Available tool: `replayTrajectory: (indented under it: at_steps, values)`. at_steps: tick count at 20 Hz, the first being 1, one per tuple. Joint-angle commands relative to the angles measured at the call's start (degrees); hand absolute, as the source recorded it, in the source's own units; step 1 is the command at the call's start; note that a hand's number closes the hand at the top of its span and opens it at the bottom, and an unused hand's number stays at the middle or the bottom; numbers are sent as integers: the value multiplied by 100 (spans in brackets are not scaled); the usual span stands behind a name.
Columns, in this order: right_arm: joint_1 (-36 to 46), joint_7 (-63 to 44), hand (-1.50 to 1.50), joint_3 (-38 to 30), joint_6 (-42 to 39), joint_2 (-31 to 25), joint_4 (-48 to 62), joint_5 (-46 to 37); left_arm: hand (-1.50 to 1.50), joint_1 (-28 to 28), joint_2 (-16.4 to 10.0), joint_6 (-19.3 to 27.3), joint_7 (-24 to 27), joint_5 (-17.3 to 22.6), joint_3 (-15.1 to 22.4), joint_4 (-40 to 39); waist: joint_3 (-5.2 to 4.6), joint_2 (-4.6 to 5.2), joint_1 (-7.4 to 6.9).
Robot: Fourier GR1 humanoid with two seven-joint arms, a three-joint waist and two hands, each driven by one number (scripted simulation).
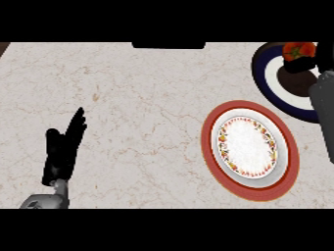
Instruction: Pick the tomato from the plate and place it in the plate
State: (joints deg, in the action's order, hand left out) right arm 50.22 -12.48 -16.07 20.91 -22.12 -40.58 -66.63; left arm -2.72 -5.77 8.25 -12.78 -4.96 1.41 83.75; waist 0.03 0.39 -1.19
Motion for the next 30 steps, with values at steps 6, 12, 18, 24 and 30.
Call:
replayTrajectory:
  at_steps: [6, 12, 18, 24, 30]
  values:
    - [264, 848, 150, -464, -1212, -651, 1591, 626, 0, -55, -12, -54, -238, 45, -16, 196, 6, 22, -48]
    - [523, 1243, -150, -383, -1453, -786, 2362, 522, 0, -38, 13, -90, 60, 1, -15, -10, 5, 39, -81]
    - [379, 2892, -150, -1082, -1326, -734, 2017, 1483, 0, 192, 98, 4, -63, -109, 129, 277, 13, 2, -19]
    - [521, 3765, -150, -2401, -1871, -922, 1779, 3046, 0, 176, -20, -15, 86, -51, -71, 127, 12, -16, 85]
    - [-17, 4318, -150, -2541, -2579, -1057, 1911, 3554, 0, 369, 24, -74, 133, -31, -34, 196, 3, -20, 46]
